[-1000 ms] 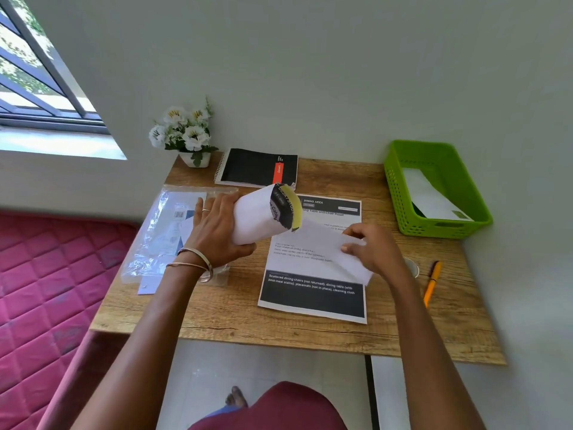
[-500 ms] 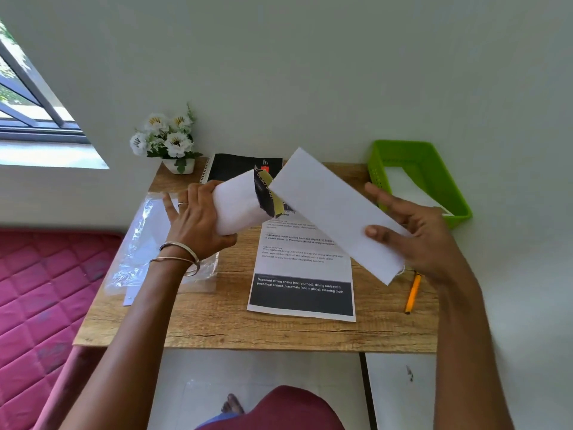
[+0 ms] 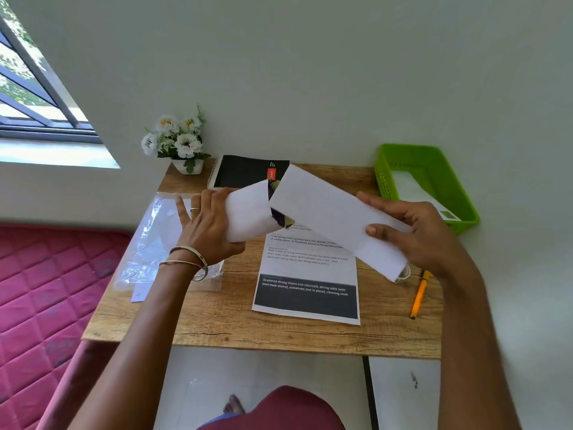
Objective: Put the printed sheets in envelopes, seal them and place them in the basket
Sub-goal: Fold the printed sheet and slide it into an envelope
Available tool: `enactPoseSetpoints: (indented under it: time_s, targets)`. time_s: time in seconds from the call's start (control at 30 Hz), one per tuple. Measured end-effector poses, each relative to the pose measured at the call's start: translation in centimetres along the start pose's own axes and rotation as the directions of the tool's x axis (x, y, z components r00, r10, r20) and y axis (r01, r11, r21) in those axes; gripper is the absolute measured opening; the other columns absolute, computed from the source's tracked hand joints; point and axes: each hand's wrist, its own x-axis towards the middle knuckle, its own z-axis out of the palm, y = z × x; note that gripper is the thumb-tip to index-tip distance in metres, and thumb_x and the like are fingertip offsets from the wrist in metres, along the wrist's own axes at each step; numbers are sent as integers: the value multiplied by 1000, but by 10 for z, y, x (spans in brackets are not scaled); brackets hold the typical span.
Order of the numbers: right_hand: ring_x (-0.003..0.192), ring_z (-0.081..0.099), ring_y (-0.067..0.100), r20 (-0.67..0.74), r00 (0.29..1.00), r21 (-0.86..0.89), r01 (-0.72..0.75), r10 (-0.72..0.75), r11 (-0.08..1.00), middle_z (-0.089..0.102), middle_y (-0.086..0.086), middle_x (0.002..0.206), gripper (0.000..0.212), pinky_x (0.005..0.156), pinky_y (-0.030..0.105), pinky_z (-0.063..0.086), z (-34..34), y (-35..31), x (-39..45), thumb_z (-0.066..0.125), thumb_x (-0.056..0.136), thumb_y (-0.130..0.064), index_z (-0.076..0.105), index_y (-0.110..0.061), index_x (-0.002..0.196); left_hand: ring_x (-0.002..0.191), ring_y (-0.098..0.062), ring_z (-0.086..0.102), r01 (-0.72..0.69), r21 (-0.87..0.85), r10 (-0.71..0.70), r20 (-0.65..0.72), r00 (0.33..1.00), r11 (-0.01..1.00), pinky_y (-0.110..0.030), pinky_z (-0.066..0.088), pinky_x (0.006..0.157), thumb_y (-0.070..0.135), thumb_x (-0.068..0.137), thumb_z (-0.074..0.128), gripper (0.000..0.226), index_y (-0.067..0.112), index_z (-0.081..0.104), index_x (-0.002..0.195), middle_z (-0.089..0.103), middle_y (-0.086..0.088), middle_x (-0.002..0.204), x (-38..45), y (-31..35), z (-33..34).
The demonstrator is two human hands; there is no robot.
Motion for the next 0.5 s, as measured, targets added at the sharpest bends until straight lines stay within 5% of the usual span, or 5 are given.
enactPoseSetpoints:
  time_s: [0.3, 0.4, 0.5]
  targets:
    - [96, 63, -5, -52, 999, 130, 15, -9, 991, 66, -29, 108, 44, 71, 15, 53, 2, -4, -7, 70, 80, -7, 63, -27, 118, 120, -37, 34, 48, -8, -48, 18, 999, 999, -67, 0, 107, 38, 55, 80, 97, 10, 30, 133, 39, -15, 125, 0, -2, -1]
    - [109, 59, -4, 32, 999, 83, -23, 20, 996, 63, -16, 122, 46, 82, 13, 50, 9, -2, -2, 70, 81, -5, 61, -27, 121, 120, -38, 35, 7, -2, -7, 9, 1000, 1000, -67, -2, 105, 38, 55, 81, 97, 15, 26, 132, 39, -15, 124, 0, 3, -1]
    - [108, 61, 3, 107, 992, -30, -61, 64, 998, 64, -20, 116, 46, 89, 26, 50, 12, -3, 4, 70, 83, -8, 60, -34, 119, 119, -38, 37, -47, 9, 47, 10, 999, 999, -70, 1, 105, 38, 54, 80, 95, 22, 22, 127, 39, -14, 123, 0, 6, 0]
